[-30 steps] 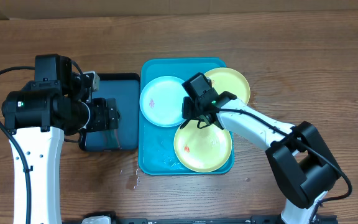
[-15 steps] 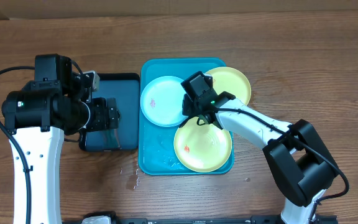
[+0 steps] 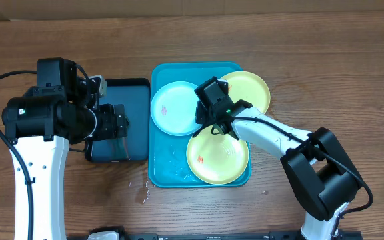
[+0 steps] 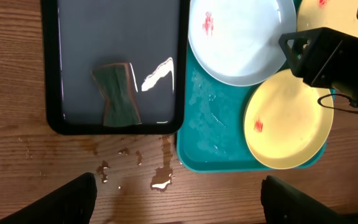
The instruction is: Clean dirty plates on tray and stack at the side
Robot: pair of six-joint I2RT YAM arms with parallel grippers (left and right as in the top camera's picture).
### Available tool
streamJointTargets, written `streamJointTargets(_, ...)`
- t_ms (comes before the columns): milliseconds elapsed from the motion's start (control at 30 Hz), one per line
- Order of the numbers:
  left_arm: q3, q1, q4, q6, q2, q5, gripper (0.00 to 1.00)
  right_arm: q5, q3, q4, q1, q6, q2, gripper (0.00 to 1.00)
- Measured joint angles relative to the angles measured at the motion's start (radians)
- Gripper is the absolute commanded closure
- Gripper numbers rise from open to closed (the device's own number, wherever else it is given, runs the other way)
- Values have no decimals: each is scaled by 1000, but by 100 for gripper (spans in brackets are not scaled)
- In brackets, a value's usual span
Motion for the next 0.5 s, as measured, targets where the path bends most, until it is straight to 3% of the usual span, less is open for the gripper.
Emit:
streamJointTargets(167,0,0,0,0,0,0,15,1,-1,16,0,0,3,69)
streamJointTargets(500,0,0,0,0,0,0,15,18,-2,39,0,0,11,69)
